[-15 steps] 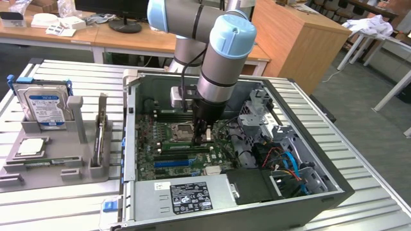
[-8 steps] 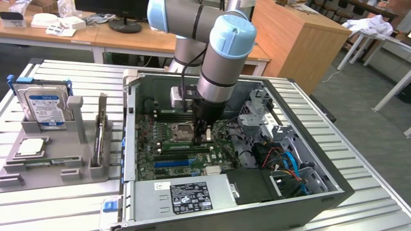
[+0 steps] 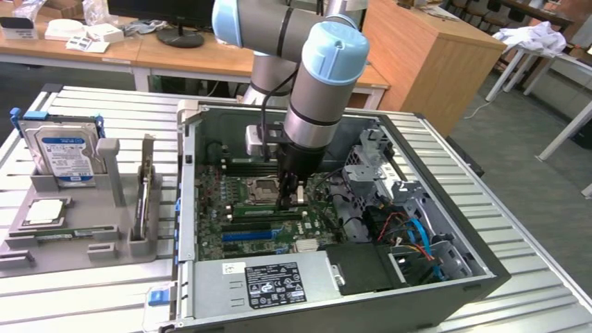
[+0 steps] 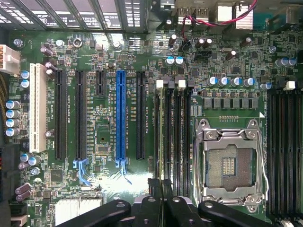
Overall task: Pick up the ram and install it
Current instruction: 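Insert the ram into the slot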
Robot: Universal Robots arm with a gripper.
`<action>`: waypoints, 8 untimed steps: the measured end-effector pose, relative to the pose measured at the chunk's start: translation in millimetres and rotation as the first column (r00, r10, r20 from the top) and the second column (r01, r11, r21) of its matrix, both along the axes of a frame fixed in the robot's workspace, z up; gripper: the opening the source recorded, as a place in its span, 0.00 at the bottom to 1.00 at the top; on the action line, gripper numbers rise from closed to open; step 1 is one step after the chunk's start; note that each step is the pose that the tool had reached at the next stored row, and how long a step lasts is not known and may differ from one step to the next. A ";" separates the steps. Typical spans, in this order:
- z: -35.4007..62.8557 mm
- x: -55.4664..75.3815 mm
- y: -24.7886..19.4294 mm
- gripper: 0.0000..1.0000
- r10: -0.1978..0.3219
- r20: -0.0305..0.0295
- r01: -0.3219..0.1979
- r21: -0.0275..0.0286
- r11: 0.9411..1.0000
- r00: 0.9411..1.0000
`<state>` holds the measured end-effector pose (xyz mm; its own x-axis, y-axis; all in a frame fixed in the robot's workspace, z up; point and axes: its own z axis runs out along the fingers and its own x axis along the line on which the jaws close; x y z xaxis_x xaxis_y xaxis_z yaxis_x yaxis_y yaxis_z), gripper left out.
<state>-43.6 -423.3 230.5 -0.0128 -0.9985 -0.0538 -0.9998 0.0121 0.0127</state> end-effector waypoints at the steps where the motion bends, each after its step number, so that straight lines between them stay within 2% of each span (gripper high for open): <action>1: 0.0 0.0 0.0 0.12 0.001 0.000 -0.001 0.000 1.000 1.000; 8: 0.0 0.1 0.0 0.12 0.010 0.000 -0.010 0.000 1.000 1.000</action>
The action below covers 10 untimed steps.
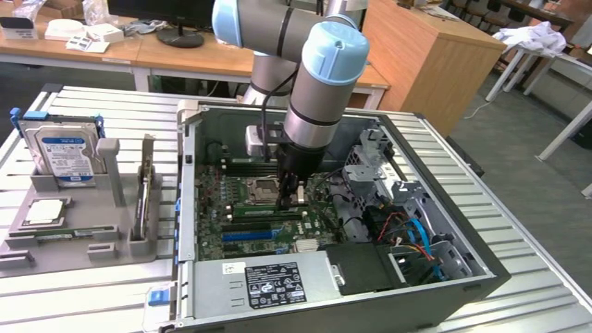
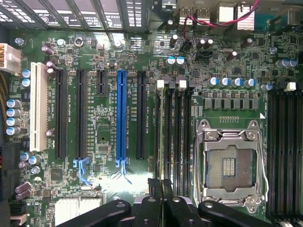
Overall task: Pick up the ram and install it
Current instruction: 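Insert the ram into the slot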
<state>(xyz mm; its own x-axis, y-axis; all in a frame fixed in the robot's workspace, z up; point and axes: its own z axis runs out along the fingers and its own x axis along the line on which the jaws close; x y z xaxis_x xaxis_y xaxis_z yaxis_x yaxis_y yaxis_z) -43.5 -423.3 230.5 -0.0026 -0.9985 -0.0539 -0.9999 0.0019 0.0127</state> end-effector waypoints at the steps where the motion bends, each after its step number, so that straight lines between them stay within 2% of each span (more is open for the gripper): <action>1: 0.0 0.0 0.0 0.12 0.002 0.000 -0.002 0.000 1.000 1.000; 10: 0.0 0.2 0.0 0.12 0.009 0.000 -0.009 0.000 1.000 1.000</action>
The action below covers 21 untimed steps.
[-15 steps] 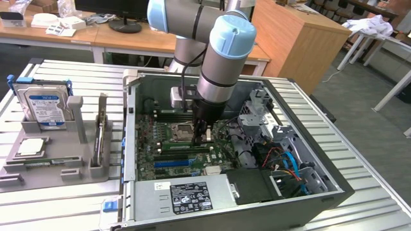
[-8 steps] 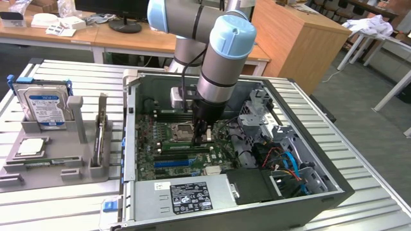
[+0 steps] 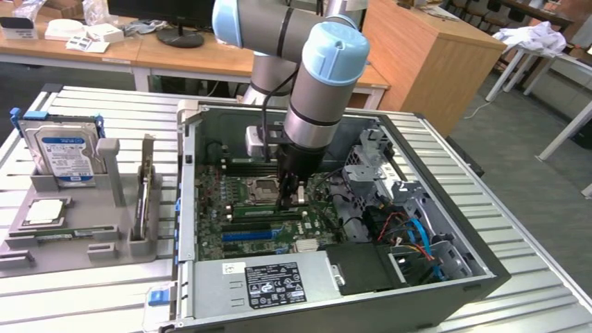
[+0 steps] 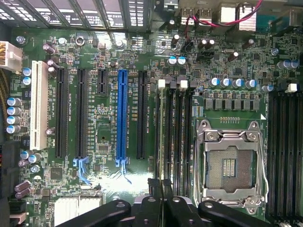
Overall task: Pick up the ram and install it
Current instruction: 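Insert the ram into the slot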
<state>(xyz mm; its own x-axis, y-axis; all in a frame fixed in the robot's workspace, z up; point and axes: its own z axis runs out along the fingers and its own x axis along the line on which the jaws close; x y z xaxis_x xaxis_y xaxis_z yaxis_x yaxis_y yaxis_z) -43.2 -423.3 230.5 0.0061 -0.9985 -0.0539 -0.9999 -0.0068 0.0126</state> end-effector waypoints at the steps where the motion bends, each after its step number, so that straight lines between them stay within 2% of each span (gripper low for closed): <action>1: -0.1 0.0 0.0 0.12 0.000 0.000 0.000 0.000 1.000 1.000; 18: -4.5 0.0 0.0 0.12 0.000 0.000 0.000 0.000 1.000 1.000; 19: -4.5 0.0 0.0 0.13 0.000 0.000 0.000 0.000 1.000 1.000; 20: -4.5 0.0 0.0 0.18 0.000 0.000 0.000 0.000 1.000 1.000; 21: -4.5 0.0 0.0 0.18 0.000 0.000 0.000 0.000 1.000 1.000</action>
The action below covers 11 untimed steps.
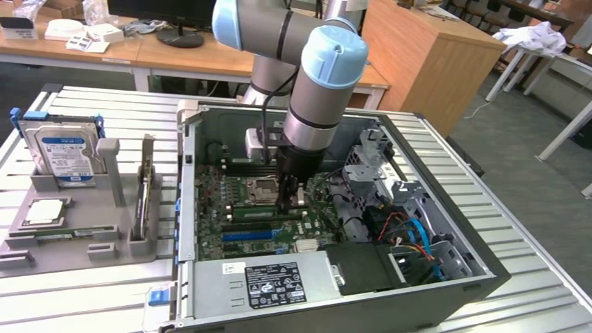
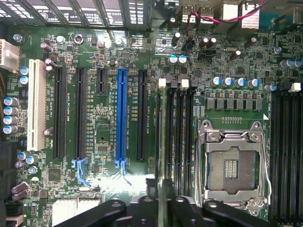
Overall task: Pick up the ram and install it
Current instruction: 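Insert the ram into the slot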
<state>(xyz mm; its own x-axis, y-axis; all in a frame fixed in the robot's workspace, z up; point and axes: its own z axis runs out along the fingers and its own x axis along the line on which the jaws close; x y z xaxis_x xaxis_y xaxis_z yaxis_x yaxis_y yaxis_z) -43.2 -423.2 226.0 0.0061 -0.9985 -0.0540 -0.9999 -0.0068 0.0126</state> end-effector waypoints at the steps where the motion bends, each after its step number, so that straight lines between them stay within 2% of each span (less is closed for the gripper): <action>1: 0.0 0.0 0.0 0.24 0.000 0.000 0.000 0.000 1.000 1.000; 2: 0.0 0.0 0.0 0.24 0.000 0.000 0.000 0.000 1.000 1.000; 3: 0.0 0.0 0.0 0.31 0.000 0.000 0.000 0.000 1.000 1.000; 11: 4.6 0.0 0.0 0.31 0.000 0.000 0.000 0.000 1.000 1.000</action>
